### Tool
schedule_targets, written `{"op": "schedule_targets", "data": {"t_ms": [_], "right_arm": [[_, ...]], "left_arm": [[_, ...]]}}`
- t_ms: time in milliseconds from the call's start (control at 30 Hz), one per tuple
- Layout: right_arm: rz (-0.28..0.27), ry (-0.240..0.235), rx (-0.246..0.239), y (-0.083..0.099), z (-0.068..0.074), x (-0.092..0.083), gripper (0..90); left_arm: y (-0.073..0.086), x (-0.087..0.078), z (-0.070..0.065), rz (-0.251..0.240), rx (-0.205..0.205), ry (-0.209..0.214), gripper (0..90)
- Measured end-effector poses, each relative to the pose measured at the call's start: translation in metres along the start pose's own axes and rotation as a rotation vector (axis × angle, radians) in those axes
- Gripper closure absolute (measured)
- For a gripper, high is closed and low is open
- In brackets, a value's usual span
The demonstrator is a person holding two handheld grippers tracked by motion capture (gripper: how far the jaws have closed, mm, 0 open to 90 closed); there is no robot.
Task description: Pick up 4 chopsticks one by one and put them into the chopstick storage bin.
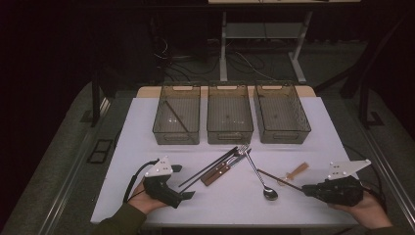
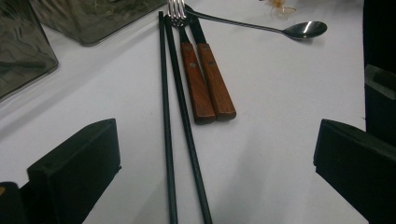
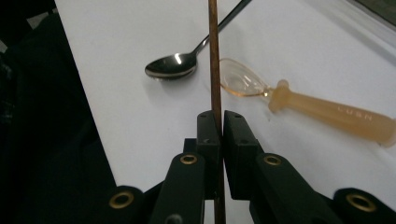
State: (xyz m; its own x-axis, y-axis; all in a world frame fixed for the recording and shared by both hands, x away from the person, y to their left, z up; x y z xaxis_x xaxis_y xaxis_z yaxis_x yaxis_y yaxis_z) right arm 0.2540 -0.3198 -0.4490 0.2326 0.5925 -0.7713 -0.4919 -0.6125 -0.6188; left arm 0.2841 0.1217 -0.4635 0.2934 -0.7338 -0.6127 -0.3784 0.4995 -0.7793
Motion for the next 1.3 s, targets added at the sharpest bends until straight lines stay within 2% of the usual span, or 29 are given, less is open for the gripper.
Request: {"op": "schedule_targets", "data": {"t_ms": [600,1300], "right_arm": [[-0.053,0.003,-0.002,-0.047,0.005,0.016,85.1],[-0.073,0.035,0.027,-0.099,0.005,0.037,85.1]], "left_arm": [[0.0,0.0,-0.001,0.002,0.001,-0.004,0.0],[0.0,0.001,0.0,-0.008,-0.006,-0.007,0.0]]}}
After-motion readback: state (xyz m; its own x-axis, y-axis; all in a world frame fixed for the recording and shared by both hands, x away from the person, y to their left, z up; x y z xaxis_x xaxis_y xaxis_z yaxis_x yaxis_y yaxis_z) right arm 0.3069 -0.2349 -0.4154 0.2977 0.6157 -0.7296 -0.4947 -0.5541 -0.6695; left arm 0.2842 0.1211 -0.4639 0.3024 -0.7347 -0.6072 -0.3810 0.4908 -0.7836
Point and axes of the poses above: each handheld gripper's, and its own axes: x roughly forward along the jaws, y roughly out of its underside, z roughly to its left, the point moved 5 cm from there along x, roughly forward along the jaws, and after that the axes turned 5 degrees about z, right-handed, at the moved point
